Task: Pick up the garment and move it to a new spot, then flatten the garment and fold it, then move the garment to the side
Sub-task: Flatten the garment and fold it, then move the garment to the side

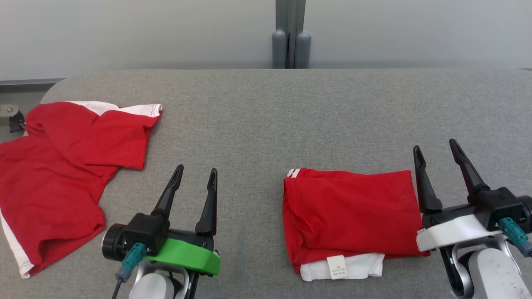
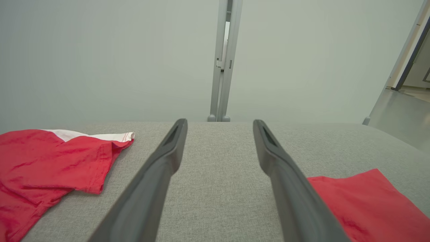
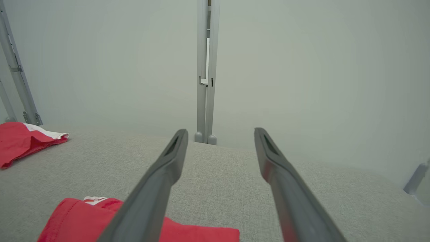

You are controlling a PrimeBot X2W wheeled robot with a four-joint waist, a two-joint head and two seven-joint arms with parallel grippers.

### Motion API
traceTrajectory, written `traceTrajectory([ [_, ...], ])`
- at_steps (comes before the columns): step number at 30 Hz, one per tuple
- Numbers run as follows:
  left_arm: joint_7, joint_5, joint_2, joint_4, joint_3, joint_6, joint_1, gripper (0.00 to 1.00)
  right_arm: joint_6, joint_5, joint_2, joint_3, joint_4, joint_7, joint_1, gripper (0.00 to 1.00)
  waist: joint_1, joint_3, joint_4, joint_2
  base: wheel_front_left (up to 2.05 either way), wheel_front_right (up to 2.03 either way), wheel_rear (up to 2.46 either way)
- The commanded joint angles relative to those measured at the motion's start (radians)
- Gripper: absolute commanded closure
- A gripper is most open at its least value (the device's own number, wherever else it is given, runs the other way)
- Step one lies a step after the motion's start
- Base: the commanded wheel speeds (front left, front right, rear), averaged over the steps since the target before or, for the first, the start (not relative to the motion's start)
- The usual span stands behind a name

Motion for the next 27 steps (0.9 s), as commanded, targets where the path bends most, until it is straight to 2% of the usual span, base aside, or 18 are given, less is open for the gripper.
traceTrajectory([
  [1, 0.000, 0.001, 0.002, -0.008, 0.008, 0.006, 0.015, 0.00, -0.002, -0.011, 0.005, -0.010, -0.019, -0.002, 0.023, 0.00, 0.0000, 0.007, -0.012, 0.0000, 0.00, 0.00, 0.00],
  [7, 0.000, 0.005, 0.001, -0.033, 0.021, 0.013, 0.034, 0.00, -0.002, -0.010, 0.038, -0.051, -0.067, -0.003, 0.059, 0.00, 0.0000, 0.015, -0.032, 0.0000, 0.00, 0.00, 0.00],
  [13, 0.000, 0.023, 0.001, -0.053, 0.025, 0.026, 0.043, 0.00, -0.002, -0.017, 0.054, -0.045, -0.075, -0.003, 0.065, 0.00, 0.0000, 0.023, -0.044, 0.0000, 0.00, 0.00, 0.00],
  [27, 0.000, 0.029, 0.001, -0.051, 0.020, 0.025, 0.045, 0.00, -0.002, -0.016, 0.061, -0.042, -0.062, -0.003, 0.063, 0.00, 0.0000, 0.024, -0.032, 0.0000, 0.00, 0.00, 0.00],
])
